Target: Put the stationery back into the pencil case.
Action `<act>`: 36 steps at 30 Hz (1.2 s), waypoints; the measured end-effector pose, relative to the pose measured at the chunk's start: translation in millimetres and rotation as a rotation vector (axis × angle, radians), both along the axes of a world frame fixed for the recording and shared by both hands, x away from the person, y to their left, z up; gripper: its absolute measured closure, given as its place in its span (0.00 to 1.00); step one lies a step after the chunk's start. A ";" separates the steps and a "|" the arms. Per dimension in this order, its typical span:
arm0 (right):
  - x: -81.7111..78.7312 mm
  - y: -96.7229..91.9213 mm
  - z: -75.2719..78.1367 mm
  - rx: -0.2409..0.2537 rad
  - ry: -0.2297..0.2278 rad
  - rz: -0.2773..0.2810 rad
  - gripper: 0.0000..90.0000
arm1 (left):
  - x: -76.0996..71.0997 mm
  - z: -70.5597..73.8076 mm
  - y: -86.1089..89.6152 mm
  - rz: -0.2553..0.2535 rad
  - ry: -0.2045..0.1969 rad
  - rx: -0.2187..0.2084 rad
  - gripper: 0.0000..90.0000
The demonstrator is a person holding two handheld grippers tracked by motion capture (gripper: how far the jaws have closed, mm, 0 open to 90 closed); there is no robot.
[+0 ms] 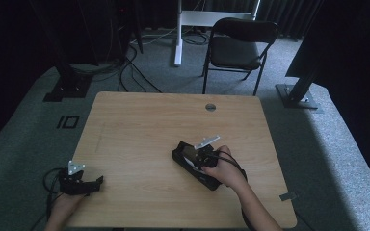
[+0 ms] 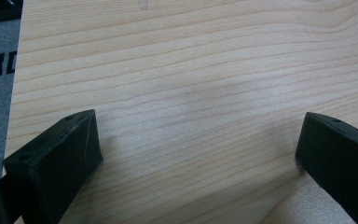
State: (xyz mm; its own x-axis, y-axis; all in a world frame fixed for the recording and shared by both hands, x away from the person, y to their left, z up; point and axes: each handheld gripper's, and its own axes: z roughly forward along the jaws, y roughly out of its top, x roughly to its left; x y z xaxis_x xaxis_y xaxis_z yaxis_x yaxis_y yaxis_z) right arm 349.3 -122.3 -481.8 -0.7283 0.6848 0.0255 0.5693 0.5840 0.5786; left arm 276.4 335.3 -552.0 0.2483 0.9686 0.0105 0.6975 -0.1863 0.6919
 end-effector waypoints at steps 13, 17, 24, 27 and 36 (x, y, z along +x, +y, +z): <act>-9.6 -8.8 21.6 0.072 -0.033 0.008 0.84 | 0.0 0.0 -0.1 0.001 0.000 -0.001 0.00; -11.7 -12.4 27.3 0.092 -0.049 0.002 0.83 | 0.0 0.0 -0.1 0.001 -0.001 -0.001 0.00; -15.9 -17.1 35.6 0.137 -0.091 -0.017 0.81 | 0.0 -0.1 -0.1 0.001 -0.001 -0.001 0.00; -16.0 -20.2 37.8 0.154 -0.112 -0.037 0.80 | 0.0 -0.1 -0.1 0.001 -0.001 -0.001 0.00; -14.6 -36.3 38.8 0.182 -0.148 -0.099 0.77 | 0.0 0.0 -0.1 0.001 0.000 0.000 0.00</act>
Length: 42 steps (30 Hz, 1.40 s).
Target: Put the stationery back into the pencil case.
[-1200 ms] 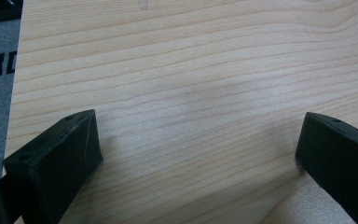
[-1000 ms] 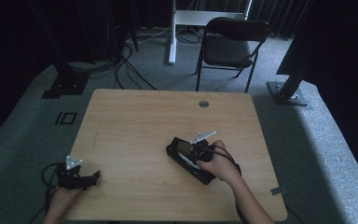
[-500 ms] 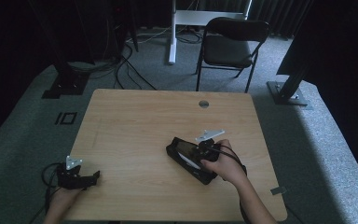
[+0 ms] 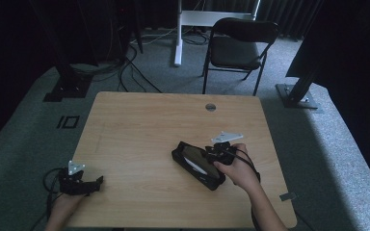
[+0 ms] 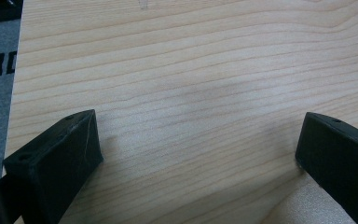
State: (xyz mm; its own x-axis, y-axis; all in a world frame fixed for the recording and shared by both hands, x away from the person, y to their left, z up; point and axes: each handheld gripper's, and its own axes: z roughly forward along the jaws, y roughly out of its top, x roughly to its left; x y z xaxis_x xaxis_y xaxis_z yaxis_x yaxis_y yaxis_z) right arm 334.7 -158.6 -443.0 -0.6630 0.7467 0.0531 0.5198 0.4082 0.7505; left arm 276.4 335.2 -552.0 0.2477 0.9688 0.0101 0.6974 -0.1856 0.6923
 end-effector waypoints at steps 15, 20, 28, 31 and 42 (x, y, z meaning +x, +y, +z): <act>4.9 -34.8 -3.6 0.021 -0.030 -0.124 0.69 | 0.0 0.0 0.0 0.000 0.000 0.001 0.00; 5.6 -46.1 -6.3 0.017 -0.035 -0.161 0.67 | 0.0 0.0 0.0 0.000 0.000 0.001 0.00; 5.1 -67.5 -16.2 0.019 -0.031 -0.229 0.62 | 0.0 0.0 0.0 -0.001 0.000 0.001 0.00; 4.9 -74.8 -21.9 0.020 -0.026 -0.250 0.61 | 0.0 0.0 0.0 -0.001 0.001 0.001 0.00; 3.6 -96.7 -42.7 0.039 -0.011 -0.326 0.56 | 0.0 0.0 0.0 0.000 0.000 0.000 0.00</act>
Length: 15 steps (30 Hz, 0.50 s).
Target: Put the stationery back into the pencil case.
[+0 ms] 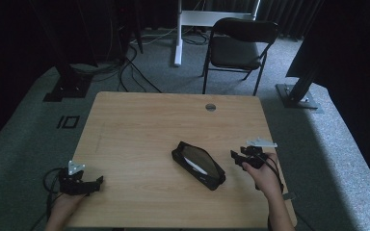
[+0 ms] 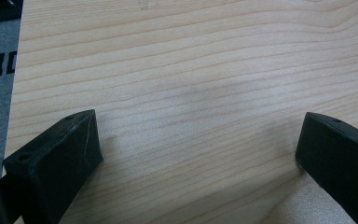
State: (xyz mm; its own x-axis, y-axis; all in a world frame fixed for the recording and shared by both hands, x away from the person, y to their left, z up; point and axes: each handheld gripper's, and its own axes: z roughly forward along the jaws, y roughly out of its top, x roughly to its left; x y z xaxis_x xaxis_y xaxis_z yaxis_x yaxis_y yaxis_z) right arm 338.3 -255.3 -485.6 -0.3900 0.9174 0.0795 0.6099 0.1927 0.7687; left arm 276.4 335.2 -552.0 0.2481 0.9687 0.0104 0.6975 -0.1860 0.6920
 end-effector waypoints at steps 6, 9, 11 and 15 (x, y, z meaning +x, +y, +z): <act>-2.8 -11.6 -13.7 0.001 0.009 -0.052 0.50 | 0.0 0.0 0.0 0.000 0.000 0.000 0.00; -4.8 -16.3 -20.5 -0.008 0.018 -0.070 0.50 | 0.0 0.0 0.0 0.000 0.000 0.000 0.00; -5.5 -17.7 -23.0 -0.004 0.023 -0.077 0.48 | 0.0 0.0 0.0 0.000 0.000 0.000 0.00; -8.6 -22.7 -30.9 0.009 0.031 -0.102 0.46 | 0.0 0.0 0.0 0.000 0.000 0.000 0.00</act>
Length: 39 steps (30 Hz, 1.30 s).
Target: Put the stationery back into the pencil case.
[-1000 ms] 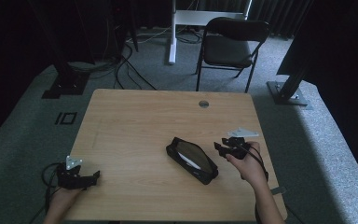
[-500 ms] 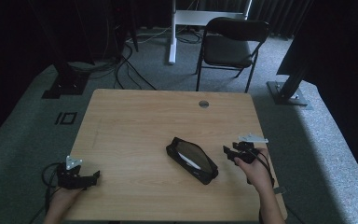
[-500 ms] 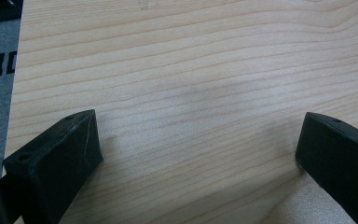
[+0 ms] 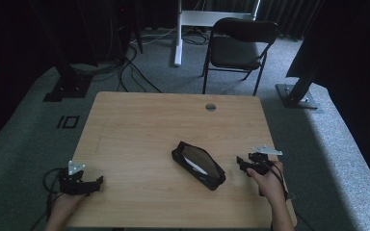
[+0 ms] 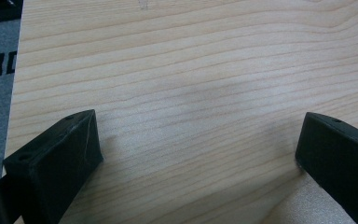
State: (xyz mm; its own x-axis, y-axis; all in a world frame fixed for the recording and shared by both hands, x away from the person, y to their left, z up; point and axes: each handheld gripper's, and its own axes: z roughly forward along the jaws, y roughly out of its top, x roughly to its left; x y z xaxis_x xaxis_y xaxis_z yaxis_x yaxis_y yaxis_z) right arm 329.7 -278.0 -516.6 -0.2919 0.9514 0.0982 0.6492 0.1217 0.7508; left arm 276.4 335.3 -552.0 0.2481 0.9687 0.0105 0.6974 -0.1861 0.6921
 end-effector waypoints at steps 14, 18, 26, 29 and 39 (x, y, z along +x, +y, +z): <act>-12.0 -11.9 -21.9 0.009 0.030 -0.060 0.41 | 0.0 0.0 0.0 0.000 0.000 0.000 0.00; -16.3 -15.6 -27.9 0.011 0.041 -0.081 0.40 | 0.0 0.0 0.0 0.000 0.000 0.000 0.00; -25.5 -22.7 -33.0 -0.034 0.022 -0.124 0.37 | 0.0 -0.1 0.0 0.000 -0.001 0.000 0.00; -29.4 -24.4 -33.9 -0.047 0.015 -0.139 0.36 | 0.0 -0.1 0.0 0.000 -0.001 0.000 0.00; -36.9 -24.5 -37.6 -0.083 -0.006 -0.207 0.30 | 0.0 -0.1 0.1 -0.001 0.000 0.001 0.00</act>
